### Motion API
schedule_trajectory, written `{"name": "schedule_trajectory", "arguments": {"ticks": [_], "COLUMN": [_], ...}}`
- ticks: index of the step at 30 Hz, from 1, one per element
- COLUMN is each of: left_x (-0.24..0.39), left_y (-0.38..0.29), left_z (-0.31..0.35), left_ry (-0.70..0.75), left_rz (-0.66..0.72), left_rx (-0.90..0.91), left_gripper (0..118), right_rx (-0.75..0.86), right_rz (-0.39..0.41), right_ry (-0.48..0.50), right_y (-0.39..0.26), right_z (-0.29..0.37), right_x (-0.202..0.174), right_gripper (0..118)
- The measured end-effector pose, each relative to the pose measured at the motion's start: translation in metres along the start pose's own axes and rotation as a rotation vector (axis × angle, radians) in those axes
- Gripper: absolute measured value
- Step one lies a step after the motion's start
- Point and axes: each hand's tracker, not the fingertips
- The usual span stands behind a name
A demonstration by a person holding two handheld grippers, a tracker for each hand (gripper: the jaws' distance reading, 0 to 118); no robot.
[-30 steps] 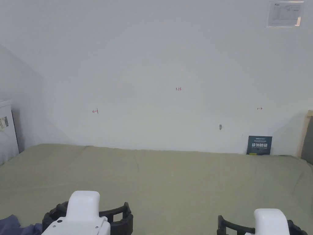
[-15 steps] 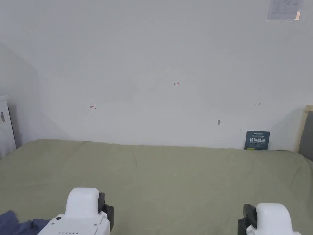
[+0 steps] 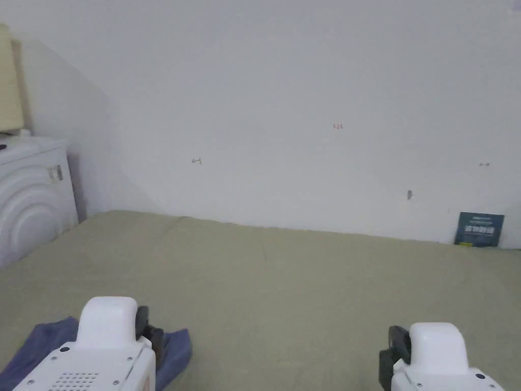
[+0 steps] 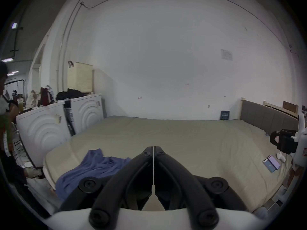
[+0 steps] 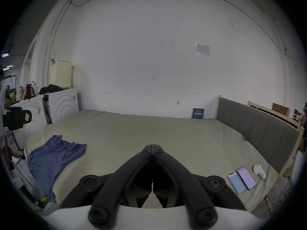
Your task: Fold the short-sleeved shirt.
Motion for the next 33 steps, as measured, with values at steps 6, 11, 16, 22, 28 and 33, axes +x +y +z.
{"name": "schedule_trajectory", "arguments": {"ticks": [6, 11, 16, 22, 28, 33], "left_x": [-0.082, -0.125, -0.148, -0.152, -0.157, -0.157], "left_y": [-0.009, -0.023, -0.035, -0.039, -0.045, -0.072], "left_z": [0.045, 0.076, 0.079, 0.061, -0.005, -0.102], "left_ry": [0.219, 0.349, 0.387, 0.368, 0.259, 0.155], "left_rz": [0.024, 0.036, 0.076, 0.087, 0.123, 0.141], "left_rx": [-0.030, -0.068, -0.091, -0.118, -0.244, -0.449], "left_gripper": [0, 0, 0, 0, 0, 0], "right_rx": [0.005, -0.002, -0.014, -0.048, -0.093, -0.164], "right_rz": [0.014, 0.004, 0.023, 0.026, 0.013, 0.028], "right_ry": [0.245, 0.348, 0.378, 0.366, 0.360, 0.360], "right_y": [-0.003, -0.004, -0.003, -0.005, -0.020, -0.041], "right_z": [-0.019, -0.024, -0.022, -0.033, -0.047, -0.062], "right_x": [-0.078, -0.117, -0.130, -0.126, -0.119, -0.118], "right_gripper": [0, 0, 0, 0, 0, 0]}}
